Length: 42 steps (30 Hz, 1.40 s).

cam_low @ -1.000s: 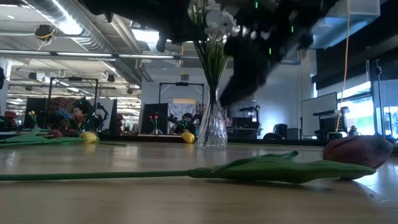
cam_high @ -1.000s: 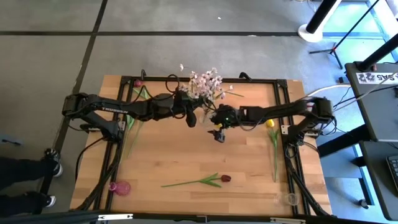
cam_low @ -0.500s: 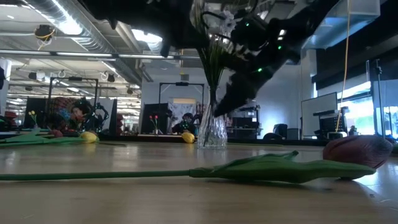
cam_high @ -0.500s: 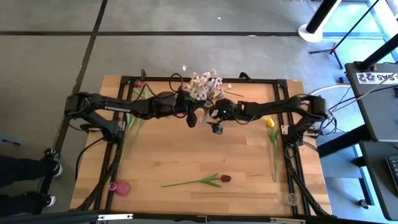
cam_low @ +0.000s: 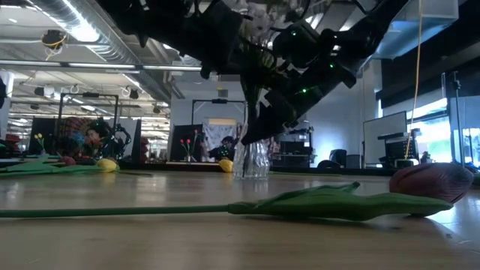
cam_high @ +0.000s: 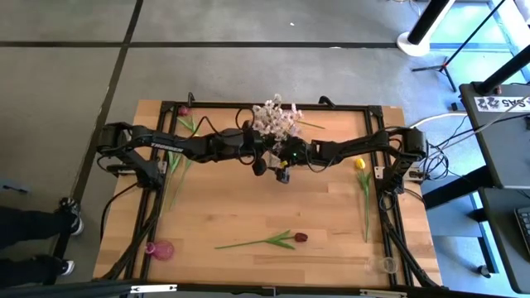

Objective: Sort flowers into vase by color
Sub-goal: Put the white flowers into the top transparent vase

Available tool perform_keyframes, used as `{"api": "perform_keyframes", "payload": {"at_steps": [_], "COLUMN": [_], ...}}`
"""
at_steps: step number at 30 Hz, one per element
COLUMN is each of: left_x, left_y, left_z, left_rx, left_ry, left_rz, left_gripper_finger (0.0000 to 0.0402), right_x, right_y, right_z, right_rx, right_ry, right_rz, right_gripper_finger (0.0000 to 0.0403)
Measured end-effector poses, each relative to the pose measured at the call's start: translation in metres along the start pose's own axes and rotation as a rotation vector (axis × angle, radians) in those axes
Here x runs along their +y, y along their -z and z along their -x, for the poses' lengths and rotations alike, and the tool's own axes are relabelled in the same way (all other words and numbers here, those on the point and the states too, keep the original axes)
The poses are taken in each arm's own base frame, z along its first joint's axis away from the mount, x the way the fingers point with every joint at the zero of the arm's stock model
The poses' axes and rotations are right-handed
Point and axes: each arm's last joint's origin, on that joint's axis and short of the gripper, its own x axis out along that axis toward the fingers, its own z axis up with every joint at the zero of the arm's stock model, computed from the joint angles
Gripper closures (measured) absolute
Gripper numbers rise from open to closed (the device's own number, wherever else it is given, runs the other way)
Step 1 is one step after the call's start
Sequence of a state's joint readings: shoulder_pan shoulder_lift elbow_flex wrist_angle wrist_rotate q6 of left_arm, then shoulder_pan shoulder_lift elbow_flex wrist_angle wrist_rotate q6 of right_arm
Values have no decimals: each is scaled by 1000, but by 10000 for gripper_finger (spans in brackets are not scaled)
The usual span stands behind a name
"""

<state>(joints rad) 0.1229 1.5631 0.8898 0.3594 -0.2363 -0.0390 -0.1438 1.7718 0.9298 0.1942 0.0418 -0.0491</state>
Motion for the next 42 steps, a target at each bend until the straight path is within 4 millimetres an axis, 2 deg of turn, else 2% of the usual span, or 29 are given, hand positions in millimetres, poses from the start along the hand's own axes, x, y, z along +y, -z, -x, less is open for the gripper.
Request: {"api": "perform_keyframes", "payload": {"at_steps": [7,13,18,25,30,35,42], "left_x": [-9,-6,-13,-25,-24,-20,-28], "left_y": [-2,-2,-2,-5,-2,3,5], "left_z": [10,22,35,42,47,52,59], "left_rx": [18,100,147,135,180,249,284], "left_ry": [-18,-26,2,43,5,-49,-45], "left_rz": [-42,14,-26,-52,-35,37,149], "left_gripper_finger": [316,252,219,204,202,202,202], "right_x": [0,-2,-2,12,25,39,54], "right_y": [-5,-13,-13,-11,-9,-6,-6], "right_z": [9,35,59,73,75,77,80], "right_rx": [-2,42,124,173,197,215,197], "right_ry": [-8,-5,-7,-4,-5,5,34], "right_rz": [-2,-16,-35,-50,-80,-119,-124], "right_gripper_finger": [59,59,59,59,59,59,59]}}
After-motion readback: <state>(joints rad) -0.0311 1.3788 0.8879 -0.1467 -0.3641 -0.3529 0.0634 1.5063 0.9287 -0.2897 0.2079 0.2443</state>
